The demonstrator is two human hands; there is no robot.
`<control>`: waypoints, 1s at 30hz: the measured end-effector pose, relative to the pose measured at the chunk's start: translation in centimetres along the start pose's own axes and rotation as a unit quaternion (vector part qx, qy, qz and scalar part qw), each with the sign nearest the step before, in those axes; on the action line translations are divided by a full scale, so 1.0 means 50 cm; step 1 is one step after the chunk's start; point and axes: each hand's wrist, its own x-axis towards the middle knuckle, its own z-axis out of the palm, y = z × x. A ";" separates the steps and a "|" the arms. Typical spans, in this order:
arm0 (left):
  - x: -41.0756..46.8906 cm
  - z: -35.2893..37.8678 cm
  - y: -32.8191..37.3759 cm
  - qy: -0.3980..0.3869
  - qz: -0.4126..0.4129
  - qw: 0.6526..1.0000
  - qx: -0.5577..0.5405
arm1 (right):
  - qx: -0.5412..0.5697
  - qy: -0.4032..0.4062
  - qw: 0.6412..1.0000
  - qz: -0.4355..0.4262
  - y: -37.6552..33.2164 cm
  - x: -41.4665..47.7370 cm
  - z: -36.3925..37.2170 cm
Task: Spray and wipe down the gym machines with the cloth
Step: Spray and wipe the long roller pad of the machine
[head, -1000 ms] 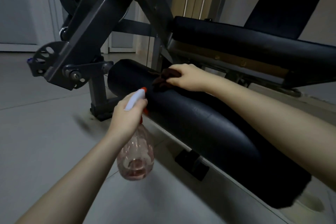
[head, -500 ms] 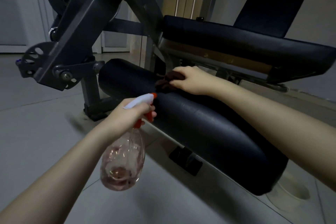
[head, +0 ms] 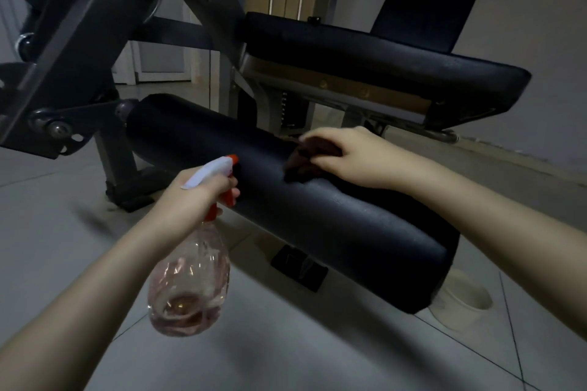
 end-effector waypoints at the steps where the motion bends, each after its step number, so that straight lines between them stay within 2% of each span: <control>1: 0.034 -0.008 -0.017 0.009 -0.014 1.000 0.005 | -0.003 0.001 1.000 0.003 -0.007 0.015 0.006; 4: 0.095 -0.006 -0.019 0.020 -0.060 0.997 0.051 | 0.018 -0.003 1.000 0.018 -0.003 0.018 0.008; 6: 0.080 0.014 -0.010 -0.012 -0.052 0.994 0.090 | 0.021 -0.006 1.000 0.017 0.009 -0.022 -0.004; 9: 0.021 0.047 -0.007 -0.098 -0.005 0.992 0.082 | 0.000 -0.016 1.000 0.024 0.024 -0.103 -0.034; 14: -0.081 0.096 0.074 -0.067 0.036 0.997 0.026 | -0.041 -0.009 0.998 0.052 0.026 -0.215 -0.058; 19: -0.133 0.098 0.098 -0.111 0.133 0.976 0.134 | -0.100 0.057 0.992 0.053 0.006 -0.192 -0.030; 23: -0.135 0.107 0.070 -0.146 0.117 0.971 0.149 | -0.057 0.076 0.994 0.056 0.033 -0.240 -0.033; 27: -0.103 0.124 0.017 -0.117 0.039 0.985 0.122 | -0.018 0.074 0.995 0.069 0.042 -0.275 -0.042; 30: -0.117 0.142 0.013 -0.168 0.030 0.978 0.123 | -0.010 0.087 0.993 0.079 0.035 -0.267 -0.038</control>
